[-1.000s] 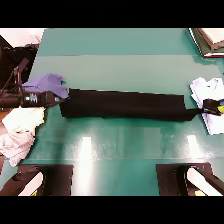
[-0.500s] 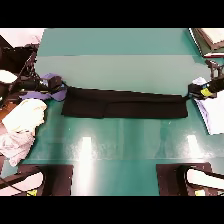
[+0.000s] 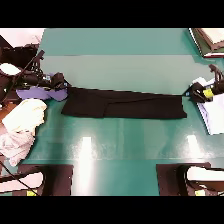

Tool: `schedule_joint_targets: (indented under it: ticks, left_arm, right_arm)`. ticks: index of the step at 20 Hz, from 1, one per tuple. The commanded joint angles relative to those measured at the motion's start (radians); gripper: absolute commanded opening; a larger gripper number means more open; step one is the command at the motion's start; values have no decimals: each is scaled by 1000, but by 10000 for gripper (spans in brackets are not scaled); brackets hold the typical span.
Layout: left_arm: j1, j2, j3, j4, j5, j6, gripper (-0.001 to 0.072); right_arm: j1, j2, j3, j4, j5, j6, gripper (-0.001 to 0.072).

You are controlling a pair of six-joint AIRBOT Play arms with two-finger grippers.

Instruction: Fold the shirts.

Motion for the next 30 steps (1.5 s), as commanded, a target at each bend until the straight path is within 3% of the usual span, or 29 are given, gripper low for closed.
schedule_joint_targets:
  ticks: [1,5,12,15,16,23,30]
  left_arm:
    - [-9,-4,7,-2,-92,27,35]
    - [-86,-4,8,2,-69,27,27]
    - [-220,-8,8,6,-10,21,27]
    - [-256,-18,8,7,-2,-16,26]
    - [-269,-23,8,4,2,-23,26]
    - [-435,-163,161,2,87,-60,26]
    - [-589,-475,492,2,86,-99,26]
  right_arm:
    - [-117,-6,-115,35,3,-92,532]
    - [-155,-48,-171,119,-61,-198,501]
    - [-77,-162,-171,215,-74,-246,427]
    - [-51,-160,-171,261,-98,-297,51]
    - [-51,-159,-171,281,-88,-314,15]
    - [-50,52,-153,511,-28,-315,12]
    - [175,171,162,521,54,-135,11]
